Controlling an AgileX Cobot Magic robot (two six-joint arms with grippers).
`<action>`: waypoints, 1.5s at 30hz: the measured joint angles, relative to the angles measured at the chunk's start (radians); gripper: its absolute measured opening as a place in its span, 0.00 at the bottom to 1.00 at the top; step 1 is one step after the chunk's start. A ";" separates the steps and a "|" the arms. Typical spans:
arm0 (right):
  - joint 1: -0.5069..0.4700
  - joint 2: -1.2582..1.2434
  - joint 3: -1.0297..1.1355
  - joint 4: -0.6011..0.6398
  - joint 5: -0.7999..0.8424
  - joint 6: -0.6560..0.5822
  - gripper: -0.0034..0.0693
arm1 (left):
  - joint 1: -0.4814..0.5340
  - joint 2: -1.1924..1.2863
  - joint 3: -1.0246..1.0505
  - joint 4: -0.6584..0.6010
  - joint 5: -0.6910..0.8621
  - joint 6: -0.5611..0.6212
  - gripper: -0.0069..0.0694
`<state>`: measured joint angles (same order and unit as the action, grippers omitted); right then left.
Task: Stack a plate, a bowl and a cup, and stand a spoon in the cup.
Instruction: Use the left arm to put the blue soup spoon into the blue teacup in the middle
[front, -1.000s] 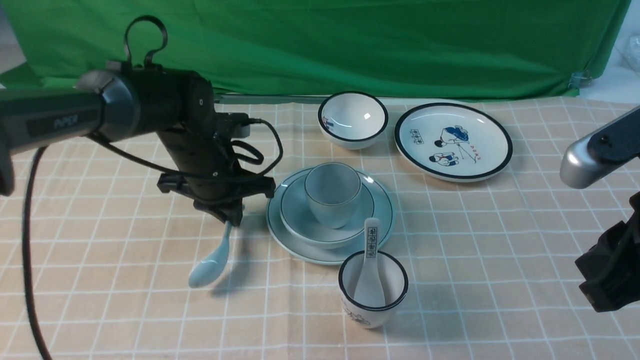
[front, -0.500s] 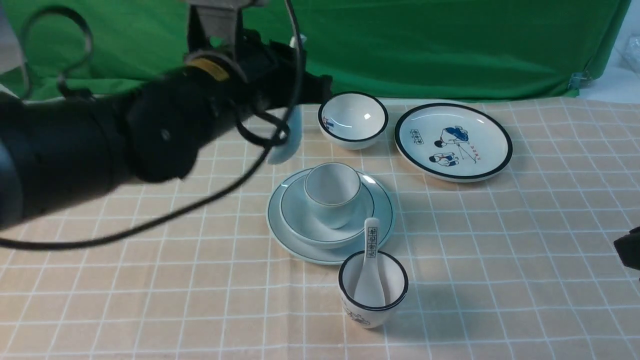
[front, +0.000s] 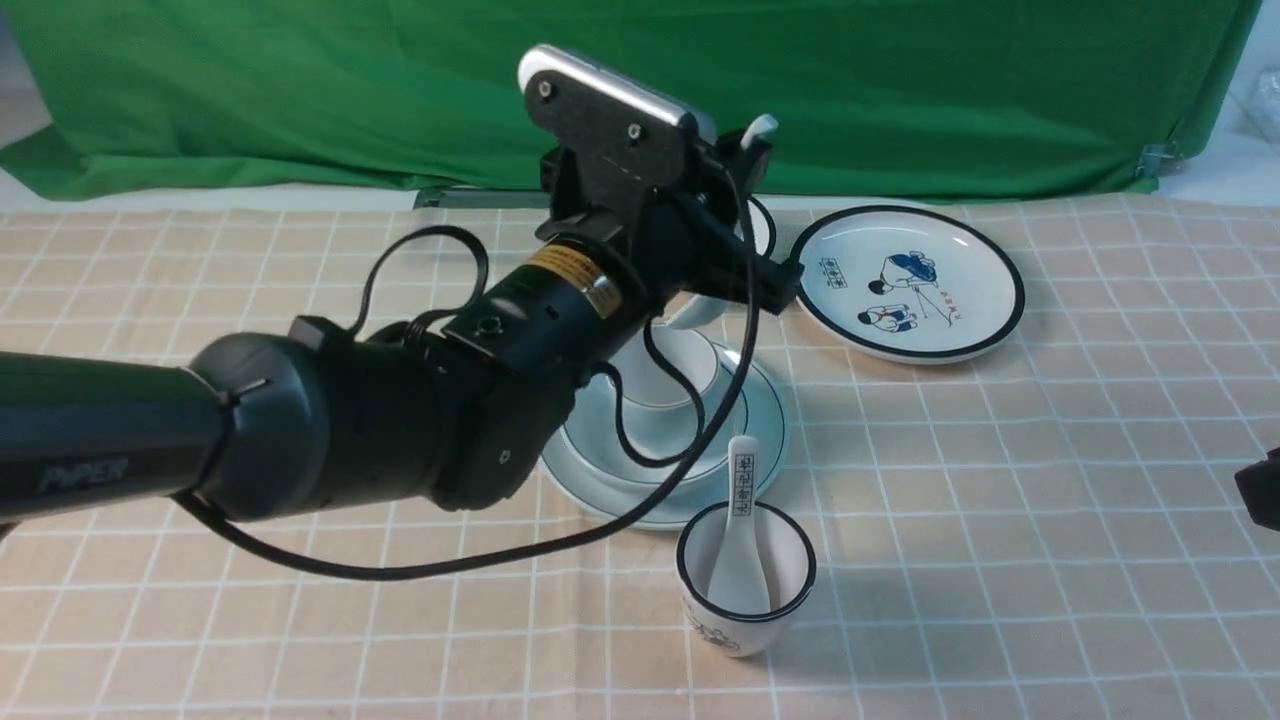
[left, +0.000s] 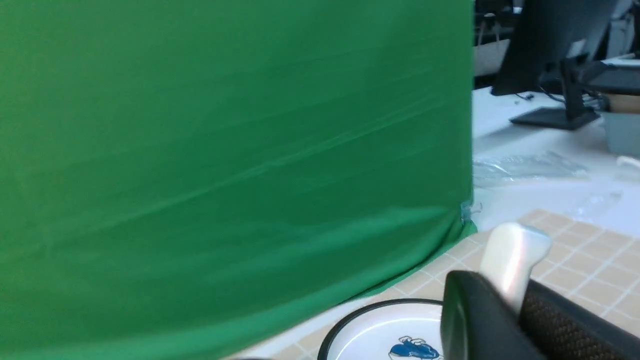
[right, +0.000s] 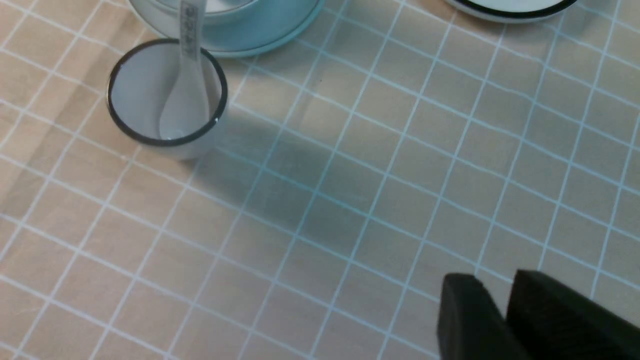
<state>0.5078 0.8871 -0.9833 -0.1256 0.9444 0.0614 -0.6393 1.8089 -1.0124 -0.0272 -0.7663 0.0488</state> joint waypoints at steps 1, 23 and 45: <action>0.000 0.000 0.001 0.000 0.000 0.000 0.27 | 0.017 0.018 0.000 0.014 -0.011 -0.061 0.14; 0.000 0.000 0.020 0.000 0.008 0.007 0.27 | 0.062 0.058 0.046 0.185 0.010 -0.227 0.14; 0.000 -0.014 -0.064 -0.004 0.043 0.007 0.32 | 0.062 -0.191 0.151 0.091 0.100 -0.180 0.77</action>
<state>0.5078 0.8736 -1.0477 -0.1300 0.9874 0.0683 -0.5769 1.6176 -0.8618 0.0636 -0.6666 -0.1314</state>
